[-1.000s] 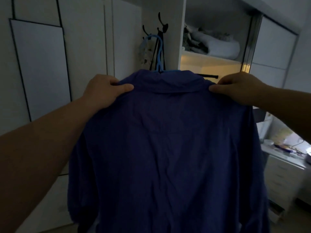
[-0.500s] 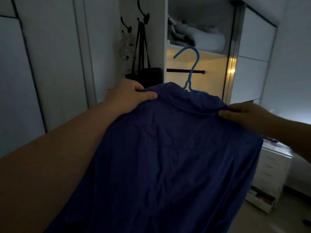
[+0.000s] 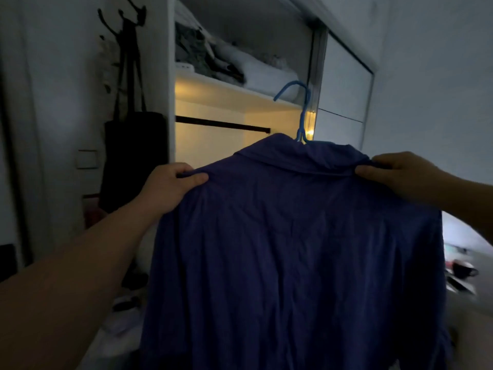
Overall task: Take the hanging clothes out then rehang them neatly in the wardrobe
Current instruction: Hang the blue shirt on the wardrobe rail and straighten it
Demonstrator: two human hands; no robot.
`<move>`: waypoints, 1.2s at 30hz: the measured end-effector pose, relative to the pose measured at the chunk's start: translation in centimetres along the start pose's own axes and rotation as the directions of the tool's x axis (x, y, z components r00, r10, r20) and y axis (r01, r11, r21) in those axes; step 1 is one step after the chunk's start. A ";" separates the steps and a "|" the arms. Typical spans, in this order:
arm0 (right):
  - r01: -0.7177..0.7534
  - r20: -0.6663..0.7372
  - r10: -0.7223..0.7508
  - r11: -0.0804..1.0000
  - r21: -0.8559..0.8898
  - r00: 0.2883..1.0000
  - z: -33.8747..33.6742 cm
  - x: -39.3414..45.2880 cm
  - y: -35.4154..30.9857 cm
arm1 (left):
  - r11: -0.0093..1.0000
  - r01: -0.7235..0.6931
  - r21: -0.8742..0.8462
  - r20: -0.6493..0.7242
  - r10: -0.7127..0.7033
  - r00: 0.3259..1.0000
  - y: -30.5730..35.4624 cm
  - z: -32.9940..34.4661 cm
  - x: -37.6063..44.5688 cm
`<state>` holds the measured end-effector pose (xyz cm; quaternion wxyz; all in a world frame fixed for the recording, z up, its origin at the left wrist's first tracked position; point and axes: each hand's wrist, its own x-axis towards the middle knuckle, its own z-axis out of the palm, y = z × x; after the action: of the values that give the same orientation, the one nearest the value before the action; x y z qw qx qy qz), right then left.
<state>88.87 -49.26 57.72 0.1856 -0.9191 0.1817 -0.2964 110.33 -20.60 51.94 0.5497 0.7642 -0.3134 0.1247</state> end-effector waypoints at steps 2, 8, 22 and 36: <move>-0.010 0.049 0.013 0.999 -0.053 0.999 -0.7 1.3 2.4 | 0.998 0.029 -0.051 0.083 -0.025 0.996 0.0 3.1 1.7; -0.048 0.070 0.052 0.997 -0.061 0.996 -1.7 4.4 8.4 | 0.965 0.189 -0.180 0.413 -0.100 0.905 -1.4 10.2 7.7; -0.088 -0.071 0.078 0.985 -0.145 0.994 5.3 18.9 16.3 | 0.983 -0.177 0.039 0.399 0.147 0.905 -5.8 25.8 23.9; -0.096 0.255 0.134 0.984 -0.153 0.958 11.0 32.7 22.5 | 0.986 -0.166 0.020 0.150 0.161 0.975 -13.0 30.7 37.0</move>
<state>115.38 -80.65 54.93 0.1607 -0.9488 0.2288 -0.1468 142.21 -58.85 50.70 0.5002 0.7518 -0.4131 0.1176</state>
